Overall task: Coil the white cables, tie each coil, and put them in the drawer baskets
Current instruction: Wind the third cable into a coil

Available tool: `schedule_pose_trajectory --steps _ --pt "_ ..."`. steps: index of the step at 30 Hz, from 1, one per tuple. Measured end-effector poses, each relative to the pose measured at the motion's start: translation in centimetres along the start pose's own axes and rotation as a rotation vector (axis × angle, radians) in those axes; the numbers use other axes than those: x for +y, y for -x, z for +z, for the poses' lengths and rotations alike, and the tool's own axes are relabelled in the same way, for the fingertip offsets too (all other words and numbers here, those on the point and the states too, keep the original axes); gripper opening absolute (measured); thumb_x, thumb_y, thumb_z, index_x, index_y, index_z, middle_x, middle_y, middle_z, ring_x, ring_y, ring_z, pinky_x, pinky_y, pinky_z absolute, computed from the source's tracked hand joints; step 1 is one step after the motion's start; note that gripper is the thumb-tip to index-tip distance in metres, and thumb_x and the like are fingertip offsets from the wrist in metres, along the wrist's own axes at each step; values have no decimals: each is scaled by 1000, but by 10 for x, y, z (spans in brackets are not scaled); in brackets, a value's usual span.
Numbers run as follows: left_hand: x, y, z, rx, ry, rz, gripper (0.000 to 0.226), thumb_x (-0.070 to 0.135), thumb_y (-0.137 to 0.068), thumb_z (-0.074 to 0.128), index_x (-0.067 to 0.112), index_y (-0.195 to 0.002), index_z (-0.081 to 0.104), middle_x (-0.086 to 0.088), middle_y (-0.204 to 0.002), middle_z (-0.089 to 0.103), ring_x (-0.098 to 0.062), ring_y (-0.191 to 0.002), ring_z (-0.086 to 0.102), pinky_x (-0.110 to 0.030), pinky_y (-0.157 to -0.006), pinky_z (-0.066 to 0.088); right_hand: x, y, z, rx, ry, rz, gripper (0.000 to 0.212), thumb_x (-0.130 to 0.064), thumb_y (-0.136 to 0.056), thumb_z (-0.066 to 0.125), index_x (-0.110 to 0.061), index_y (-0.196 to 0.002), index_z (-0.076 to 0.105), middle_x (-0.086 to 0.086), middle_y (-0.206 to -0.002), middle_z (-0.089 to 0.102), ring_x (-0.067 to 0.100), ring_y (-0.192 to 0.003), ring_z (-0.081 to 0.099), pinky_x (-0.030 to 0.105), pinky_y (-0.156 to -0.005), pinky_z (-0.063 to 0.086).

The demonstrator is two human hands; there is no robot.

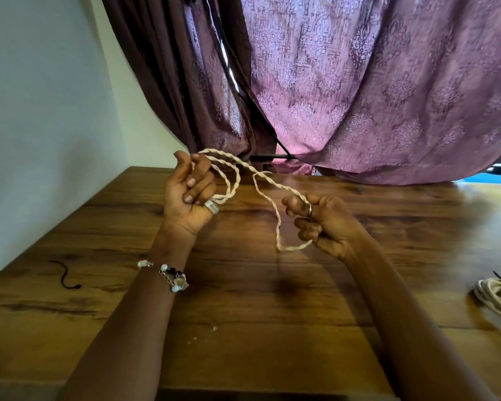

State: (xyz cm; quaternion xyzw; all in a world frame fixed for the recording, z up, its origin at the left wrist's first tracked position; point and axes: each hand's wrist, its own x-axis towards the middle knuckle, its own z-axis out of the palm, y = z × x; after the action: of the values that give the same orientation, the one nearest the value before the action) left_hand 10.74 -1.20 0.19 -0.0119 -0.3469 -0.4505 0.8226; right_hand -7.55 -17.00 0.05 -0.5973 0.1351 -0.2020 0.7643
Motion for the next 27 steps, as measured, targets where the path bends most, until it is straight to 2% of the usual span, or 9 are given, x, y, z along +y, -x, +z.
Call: schedule_pose_trajectory --steps 4,7,9,11,14,16,21,25,27 --pt "19 6 2 90 -92 238 64 27 -105 19 4 -64 63 -2 -47 46 -8 -27 38 -18 -29 27 12 -13 -18 121 1108 -477 15 -13 -91 58 -6 -96 70 11 -73 67 24 -56 60 33 -52 49" --pt "19 6 7 250 -288 345 69 28 -106 20 12 -53 62 4 -47 47 -5 -25 32 -12 -28 20 21 -14 -7 162 1803 -347 42 -21 -100 39 -15 -141 38 16 -111 63 36 -97 62 45 -79 53" --pt "14 3 6 373 -488 343 60 28 -103 29 11 -56 60 3 -51 54 -4 -27 32 -11 -30 22 29 -9 10 105 2064 -290 47 -21 -100 27 -12 -147 25 17 -124 56 38 -112 56 47 -86 48" --pt "7 -1 4 439 -685 287 36 28 -97 40 4 -74 54 -3 -61 65 -5 -35 47 -14 -33 33 39 -2 30 -117 2183 -387 44 -19 -101 25 -7 -143 31 17 -130 52 36 -119 51 46 -92 45" --pt "-12 -3 2 434 -969 90 21 25 -98 38 5 -103 43 -14 -84 73 -23 -67 71 -30 -50 57 39 7 48 -346 2093 -763 31 -16 -97 34 -8 -110 62 12 -109 59 28 -103 57 46 -71 50" --pt "-26 -1 2 443 -1119 -102 15 21 -102 35 7 -106 40 -17 -87 72 -27 -72 71 -34 -52 57 36 10 49 -266 1830 -1004 24 -20 -87 45 -11 -84 68 9 -89 64 24 -82 59 41 -59 50" --pt "-44 10 11 303 -1281 -525 20 22 -101 40 5 -91 43 -14 -61 58 -13 -35 53 -18 -37 42 17 3 18 -40 1446 -1088 20 -23 -89 55 -13 -96 72 5 -88 67 20 -78 60 28 -62 44" --pt "-57 9 14 170 -1227 -648 37 40 -92 44 3 -91 45 -8 -53 54 -17 -32 43 -18 -32 35 -5 6 3 229 1045 -1114 5 -3 -85 67 -1 -86 71 9 -80 70 11 -70 60 21 -68 47" --pt "-60 8 11 181 -1173 -650 35 39 -90 45 4 -96 47 -8 -57 54 -19 -37 47 -20 -34 38 -11 9 3 219 998 -1093 8 -11 -84 70 -4 -81 72 4 -76 69 6 -63 56 20 -60 46"
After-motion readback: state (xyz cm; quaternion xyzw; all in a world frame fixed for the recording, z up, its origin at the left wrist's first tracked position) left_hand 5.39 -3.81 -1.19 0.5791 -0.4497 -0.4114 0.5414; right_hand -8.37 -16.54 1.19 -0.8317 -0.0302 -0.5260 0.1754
